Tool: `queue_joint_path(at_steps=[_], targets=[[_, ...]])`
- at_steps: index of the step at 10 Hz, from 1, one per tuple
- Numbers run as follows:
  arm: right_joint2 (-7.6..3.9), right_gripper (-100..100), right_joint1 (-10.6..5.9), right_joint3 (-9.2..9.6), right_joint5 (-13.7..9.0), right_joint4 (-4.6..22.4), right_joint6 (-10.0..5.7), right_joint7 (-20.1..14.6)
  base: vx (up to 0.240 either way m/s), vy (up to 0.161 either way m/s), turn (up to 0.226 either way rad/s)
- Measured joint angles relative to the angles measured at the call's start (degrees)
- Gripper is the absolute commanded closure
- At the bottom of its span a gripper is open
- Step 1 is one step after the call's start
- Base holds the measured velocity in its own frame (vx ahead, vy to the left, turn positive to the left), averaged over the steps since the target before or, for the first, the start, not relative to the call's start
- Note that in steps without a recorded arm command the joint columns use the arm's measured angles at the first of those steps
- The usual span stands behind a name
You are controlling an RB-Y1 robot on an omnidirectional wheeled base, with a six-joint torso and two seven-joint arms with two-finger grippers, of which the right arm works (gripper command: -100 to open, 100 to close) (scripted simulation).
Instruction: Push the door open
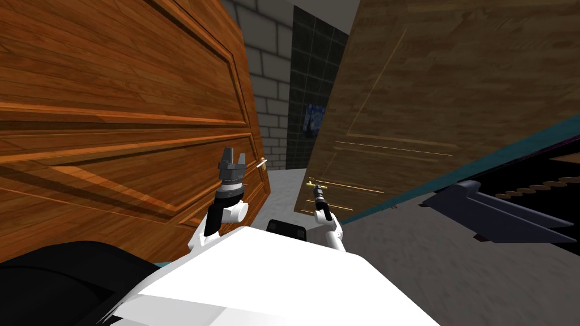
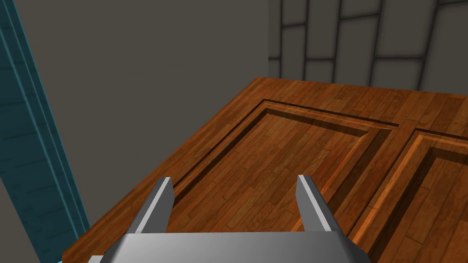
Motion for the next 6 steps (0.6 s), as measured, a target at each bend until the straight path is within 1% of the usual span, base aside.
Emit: queue_joint_path(at_steps=[1, 2, 3, 4, 5, 6], targets=[[0.41, 100, -0.44, -0.65, 0.03, 0.46, 0.07, 0.27, 0.097, 0.103, -0.076], [0.60, 100, -0.66, -1.37, -0.04, 0.51, 0.33, 0.47, 0.132, 0.132, -0.089], [0.72, 100, -0.91, -2.12, -0.12, 1.00, 0.22, 0.62, 0.145, 0.111, -0.070], [0.77, 100, -1.42, -3.01, -0.26, 1.79, 0.07, 0.71, 0.178, 0.113, -0.088], [1.05, 100, -1.87, -3.93, -0.32, 2.48, -0.06, 0.92, 0.181, 0.136, -0.071], [1.11, 100, -1.89, -4.71, -0.42, 2.43, -0.07, 1.05, 0.173, 0.128, -0.084]])
